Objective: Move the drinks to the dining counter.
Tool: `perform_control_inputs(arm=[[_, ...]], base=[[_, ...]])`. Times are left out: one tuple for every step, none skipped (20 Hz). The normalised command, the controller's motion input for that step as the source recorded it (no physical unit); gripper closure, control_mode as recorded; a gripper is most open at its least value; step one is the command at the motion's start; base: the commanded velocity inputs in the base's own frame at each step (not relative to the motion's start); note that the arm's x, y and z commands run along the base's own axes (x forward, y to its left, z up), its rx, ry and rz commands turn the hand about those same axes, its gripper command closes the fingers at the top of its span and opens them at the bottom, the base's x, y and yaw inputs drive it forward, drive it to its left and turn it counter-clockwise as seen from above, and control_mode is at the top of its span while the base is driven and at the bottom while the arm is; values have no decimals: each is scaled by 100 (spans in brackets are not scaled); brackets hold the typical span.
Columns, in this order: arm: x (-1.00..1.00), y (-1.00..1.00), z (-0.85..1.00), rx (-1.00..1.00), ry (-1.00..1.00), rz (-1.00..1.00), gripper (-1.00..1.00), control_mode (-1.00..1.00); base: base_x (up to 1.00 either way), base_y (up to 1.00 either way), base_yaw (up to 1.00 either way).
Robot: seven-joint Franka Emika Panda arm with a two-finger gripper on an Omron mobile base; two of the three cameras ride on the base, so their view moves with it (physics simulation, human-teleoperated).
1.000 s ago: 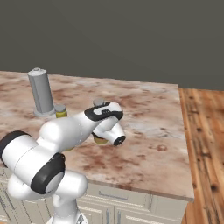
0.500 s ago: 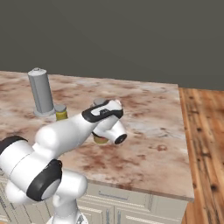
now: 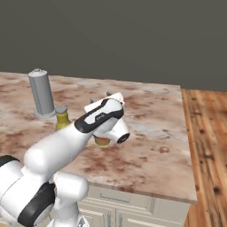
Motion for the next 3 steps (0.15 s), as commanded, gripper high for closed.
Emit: perform_control_inputs(arm=[[-60,-18,90,-1,-5,-3,-100,-100],[-81,-36,94,-1,0,-10,-100,-100],[-81,-34,86,-4,0,-16,-100,-100]], base=[[0,0,0],[0,0,0],[0,0,0]])
